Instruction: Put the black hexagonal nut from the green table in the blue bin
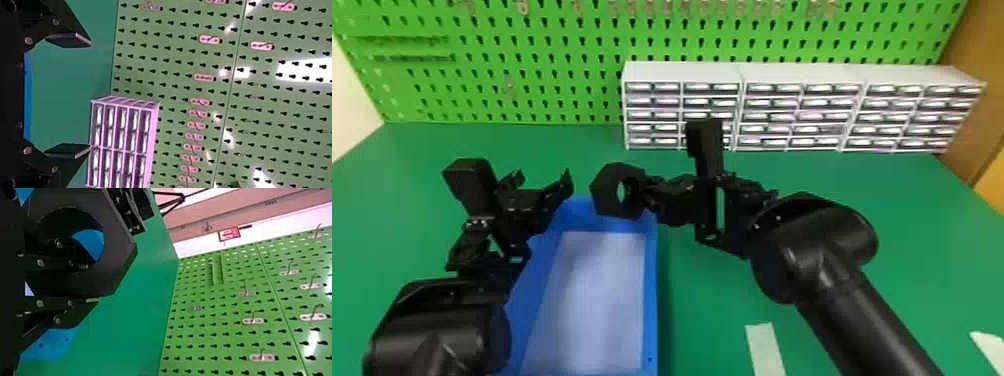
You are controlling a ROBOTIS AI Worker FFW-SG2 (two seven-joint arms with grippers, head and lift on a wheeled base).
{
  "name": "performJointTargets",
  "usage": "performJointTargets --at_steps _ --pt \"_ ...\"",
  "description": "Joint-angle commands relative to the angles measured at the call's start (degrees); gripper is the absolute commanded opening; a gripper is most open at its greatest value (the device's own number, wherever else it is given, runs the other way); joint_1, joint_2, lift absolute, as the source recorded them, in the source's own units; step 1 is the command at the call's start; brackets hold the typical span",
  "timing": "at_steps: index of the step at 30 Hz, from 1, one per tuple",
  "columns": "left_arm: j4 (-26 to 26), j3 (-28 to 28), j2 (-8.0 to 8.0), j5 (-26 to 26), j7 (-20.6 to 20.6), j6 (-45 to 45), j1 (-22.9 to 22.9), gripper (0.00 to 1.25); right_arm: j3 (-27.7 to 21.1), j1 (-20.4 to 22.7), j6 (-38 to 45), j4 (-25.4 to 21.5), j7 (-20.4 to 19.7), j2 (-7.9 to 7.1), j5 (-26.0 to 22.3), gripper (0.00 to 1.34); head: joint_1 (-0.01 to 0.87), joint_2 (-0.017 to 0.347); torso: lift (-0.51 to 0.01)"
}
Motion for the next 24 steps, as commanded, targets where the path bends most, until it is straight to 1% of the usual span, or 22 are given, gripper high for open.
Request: performJointTargets --at_steps 1,13,24 --pt "0.08 0.08 0.0 -0.06 0.06 0.0 0.0 0.93 1.42 -0.55 0.01 1.01 0.05 -0.05 -1.03 0.3 0.686 0.051 -0.097" --pt "0.08 0.08 0.0 -0.06 0.15 0.0 0.0 0.93 4.93 -1.25 0.01 2.68 0.05 -0.23 -2.88 0.3 0.686 0.051 -0.097" --pt "0.08 0.08 0.0 -0.06 0.15 0.0 -0.09 0.93 6.96 -1.6 0.36 3.64 0.14 -0.31 -4.02 0.3 0.686 0.051 -0.097"
